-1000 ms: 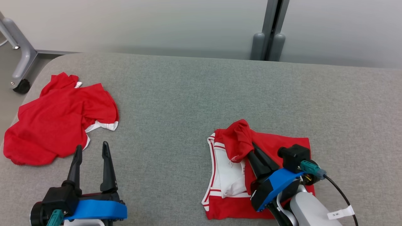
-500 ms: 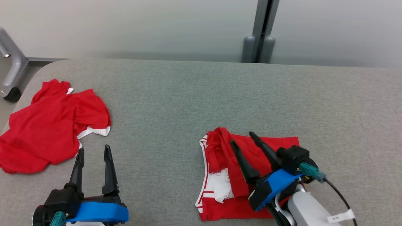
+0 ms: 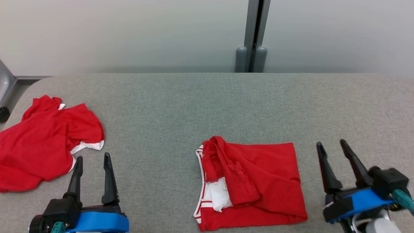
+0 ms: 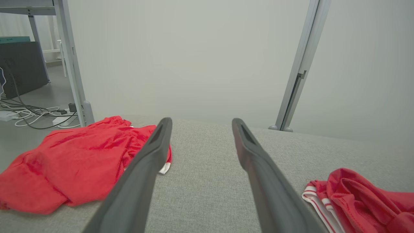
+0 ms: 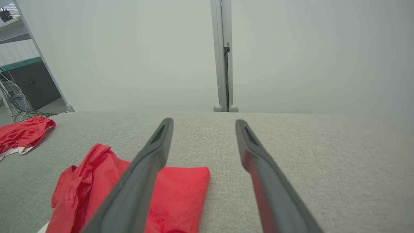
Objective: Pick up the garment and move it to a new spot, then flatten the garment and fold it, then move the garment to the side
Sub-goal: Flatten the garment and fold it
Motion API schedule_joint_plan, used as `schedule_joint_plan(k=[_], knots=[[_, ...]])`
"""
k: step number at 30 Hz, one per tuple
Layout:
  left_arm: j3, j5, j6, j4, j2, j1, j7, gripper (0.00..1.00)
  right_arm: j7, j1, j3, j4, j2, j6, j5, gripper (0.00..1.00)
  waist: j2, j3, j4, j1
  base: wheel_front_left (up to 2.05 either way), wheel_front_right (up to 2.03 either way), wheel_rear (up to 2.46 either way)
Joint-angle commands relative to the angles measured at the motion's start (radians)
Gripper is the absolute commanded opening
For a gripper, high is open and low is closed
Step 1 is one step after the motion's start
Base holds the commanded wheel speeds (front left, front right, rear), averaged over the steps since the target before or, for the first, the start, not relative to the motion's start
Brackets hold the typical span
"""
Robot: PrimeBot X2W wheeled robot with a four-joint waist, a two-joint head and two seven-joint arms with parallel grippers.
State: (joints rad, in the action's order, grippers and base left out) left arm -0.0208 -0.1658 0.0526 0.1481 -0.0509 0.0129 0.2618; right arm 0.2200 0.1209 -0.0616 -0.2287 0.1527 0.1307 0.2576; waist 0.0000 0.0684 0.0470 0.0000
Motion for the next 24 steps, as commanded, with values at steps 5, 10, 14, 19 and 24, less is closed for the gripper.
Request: schedule_joint_plan(k=[5,10,14,19,24], knots=[[-0.001,0.014,0.001,-0.006,0.001,0.011,0.004,1.0,-0.008,-0.105,0.093,0.068,-0.034,0.0,-0.021,1.0,0.0,-0.011,0.004,0.0,0.0,0.0,0.0],[-0.002,0.021,0.0,-0.011,0.001,0.02,0.004,1.0,-0.019,-0.161,0.106,0.118,-0.064,0.0,-0.039,1.0,0.0,-0.015,0.007,0.0,0.0,0.0,0.0],[-0.005,0.026,0.002,-0.01,0.001,0.025,0.004,1.0,-0.031,-0.171,0.096,0.144,-0.077,0.0,-0.054,1.0,0.0,-0.019,0.008,0.0,0.0,0.0,0.0],[-0.006,0.029,0.003,-0.007,0.001,0.026,0.004,1.0,-0.042,-0.167,0.095,0.161,-0.082,0.0,-0.061,1.0,0.0,-0.026,0.011,0.0,0.0,0.0,0.0],[-0.004,0.031,0.004,-0.006,0.001,0.028,0.004,1.0,-0.072,-0.173,0.033,0.166,-0.083,0.0,-0.074,1.0,0.0,-0.029,0.014,0.0,0.0,0.0,0.0]])
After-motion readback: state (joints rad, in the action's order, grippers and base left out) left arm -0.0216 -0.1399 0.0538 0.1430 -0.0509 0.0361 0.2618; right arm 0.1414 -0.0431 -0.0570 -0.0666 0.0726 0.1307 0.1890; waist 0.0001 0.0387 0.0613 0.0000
